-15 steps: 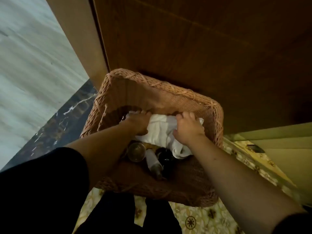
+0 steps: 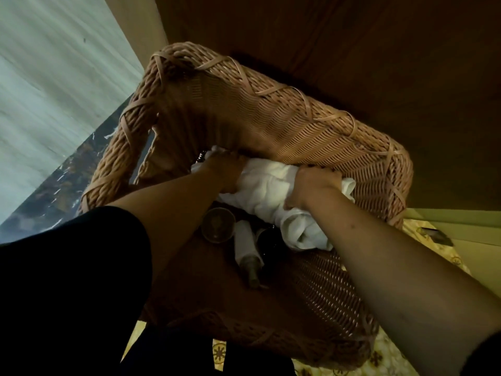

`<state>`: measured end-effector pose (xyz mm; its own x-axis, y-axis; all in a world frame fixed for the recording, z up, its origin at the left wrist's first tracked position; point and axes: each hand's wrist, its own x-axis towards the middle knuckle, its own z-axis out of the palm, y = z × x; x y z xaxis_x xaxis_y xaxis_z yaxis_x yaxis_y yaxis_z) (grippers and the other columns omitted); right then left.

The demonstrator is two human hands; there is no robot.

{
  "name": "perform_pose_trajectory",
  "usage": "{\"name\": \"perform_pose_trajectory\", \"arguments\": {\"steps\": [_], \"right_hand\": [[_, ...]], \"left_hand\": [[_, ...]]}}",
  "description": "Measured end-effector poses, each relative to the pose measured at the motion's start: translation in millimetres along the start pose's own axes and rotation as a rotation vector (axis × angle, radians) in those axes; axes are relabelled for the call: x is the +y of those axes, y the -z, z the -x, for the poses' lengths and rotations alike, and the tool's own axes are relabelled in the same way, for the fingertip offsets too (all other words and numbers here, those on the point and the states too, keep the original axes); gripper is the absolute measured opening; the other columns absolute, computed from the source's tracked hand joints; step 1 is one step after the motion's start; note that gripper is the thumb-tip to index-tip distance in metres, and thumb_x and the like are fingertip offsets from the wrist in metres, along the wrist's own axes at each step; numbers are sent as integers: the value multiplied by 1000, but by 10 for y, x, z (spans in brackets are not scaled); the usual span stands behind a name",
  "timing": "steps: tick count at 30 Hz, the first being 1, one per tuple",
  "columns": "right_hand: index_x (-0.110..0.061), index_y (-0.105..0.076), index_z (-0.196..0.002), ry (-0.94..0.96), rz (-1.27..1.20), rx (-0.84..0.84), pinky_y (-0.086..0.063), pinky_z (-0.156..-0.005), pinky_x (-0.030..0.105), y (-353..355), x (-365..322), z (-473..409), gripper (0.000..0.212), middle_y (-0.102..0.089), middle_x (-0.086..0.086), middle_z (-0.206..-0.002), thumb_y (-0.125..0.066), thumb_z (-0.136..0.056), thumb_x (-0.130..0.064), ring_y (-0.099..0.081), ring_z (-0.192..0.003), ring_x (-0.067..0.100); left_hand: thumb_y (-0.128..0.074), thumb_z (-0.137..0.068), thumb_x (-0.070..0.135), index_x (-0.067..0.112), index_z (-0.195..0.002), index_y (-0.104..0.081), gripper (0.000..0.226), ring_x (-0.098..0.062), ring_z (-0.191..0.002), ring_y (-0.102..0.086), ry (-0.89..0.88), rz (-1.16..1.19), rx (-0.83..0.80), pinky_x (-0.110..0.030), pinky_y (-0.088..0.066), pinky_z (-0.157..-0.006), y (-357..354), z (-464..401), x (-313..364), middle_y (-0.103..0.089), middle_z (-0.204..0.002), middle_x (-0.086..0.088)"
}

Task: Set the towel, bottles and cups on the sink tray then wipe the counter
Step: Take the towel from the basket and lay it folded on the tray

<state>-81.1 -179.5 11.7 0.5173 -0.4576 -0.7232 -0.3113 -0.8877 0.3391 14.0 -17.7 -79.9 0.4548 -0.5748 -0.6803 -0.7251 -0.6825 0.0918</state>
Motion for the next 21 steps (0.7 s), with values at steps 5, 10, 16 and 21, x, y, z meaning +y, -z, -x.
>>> {"name": "perform_pose_trajectory", "arguments": {"steps": [5, 10, 16, 21], "right_hand": [[-13, -54, -133, 30, -105, -21, -48, -100, 44, 100, 30, -39, 77, -58, 9, -137, -82, -73, -52, -54, -127, 31], [-12, -56, -131, 86, -106, 75, -49, -91, 38, 207, 98, 113, 55, -60, 10, -135, -72, -85, -39, -58, -123, 30], [-19, -49, -135, 181, -26, 187, -47, -90, 40, 623, 213, 549, 58, -59, 10, -132, -73, -82, -26, -58, -120, 31], [-21, -46, -140, 252, 41, 299, -44, -92, 43, 1050, 402, 1069, 63, -54, 10, -137, -72, -83, -25, -53, -123, 32]], "left_hand": [[-46, -99, 23, 8, -138, -46, 43, -43, -125, -52, -32, -65, 51, -57, -43, -101, 15, -110, -8, -51, -141, -18], [-41, -104, 29, 13, -141, -51, 41, -35, -134, -47, -3, 71, 30, -50, -39, -109, 69, -83, -89, -50, -147, -16], [-47, -101, 29, 9, -136, -51, 41, -36, -122, -56, 108, 149, 151, -45, -44, -103, 307, 381, -137, -55, -137, -20], [-57, -91, 35, 10, -137, -43, 55, -35, -117, -57, 153, 230, 267, -48, -51, -94, 631, 967, -163, -53, -131, -16]]}}
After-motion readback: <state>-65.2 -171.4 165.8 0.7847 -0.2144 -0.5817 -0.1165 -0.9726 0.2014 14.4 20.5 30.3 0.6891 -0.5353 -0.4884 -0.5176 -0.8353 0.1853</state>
